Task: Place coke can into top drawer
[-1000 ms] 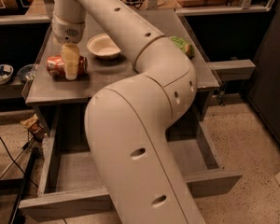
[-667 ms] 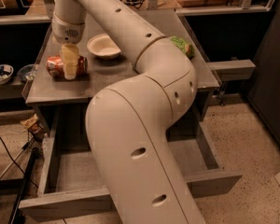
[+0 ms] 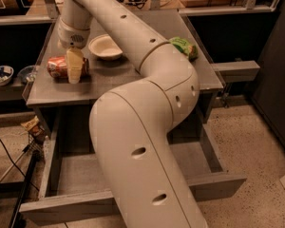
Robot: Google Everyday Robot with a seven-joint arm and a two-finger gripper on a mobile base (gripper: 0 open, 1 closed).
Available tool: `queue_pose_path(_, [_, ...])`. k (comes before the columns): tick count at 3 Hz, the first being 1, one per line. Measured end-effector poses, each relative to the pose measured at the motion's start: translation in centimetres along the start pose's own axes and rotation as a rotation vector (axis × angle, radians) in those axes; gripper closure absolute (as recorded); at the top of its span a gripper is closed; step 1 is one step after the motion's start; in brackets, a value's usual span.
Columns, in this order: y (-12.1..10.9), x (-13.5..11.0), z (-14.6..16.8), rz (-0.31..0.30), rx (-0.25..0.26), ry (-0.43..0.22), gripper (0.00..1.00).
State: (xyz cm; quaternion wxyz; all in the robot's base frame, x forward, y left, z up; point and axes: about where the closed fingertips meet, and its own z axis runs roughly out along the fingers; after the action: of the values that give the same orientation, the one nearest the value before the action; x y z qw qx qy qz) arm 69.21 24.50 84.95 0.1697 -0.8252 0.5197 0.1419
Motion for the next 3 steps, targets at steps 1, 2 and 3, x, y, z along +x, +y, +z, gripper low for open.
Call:
queue_pose_path(1, [0.0,0.0,0.01,0.0,0.0,0.0,0.19])
queue_pose_path(2, [0.0,0.0,0.01,0.0,0.0,0.0,0.42])
queue_pose_path(3, [0.0,0.0,0.01,0.0,0.0,0.0,0.65])
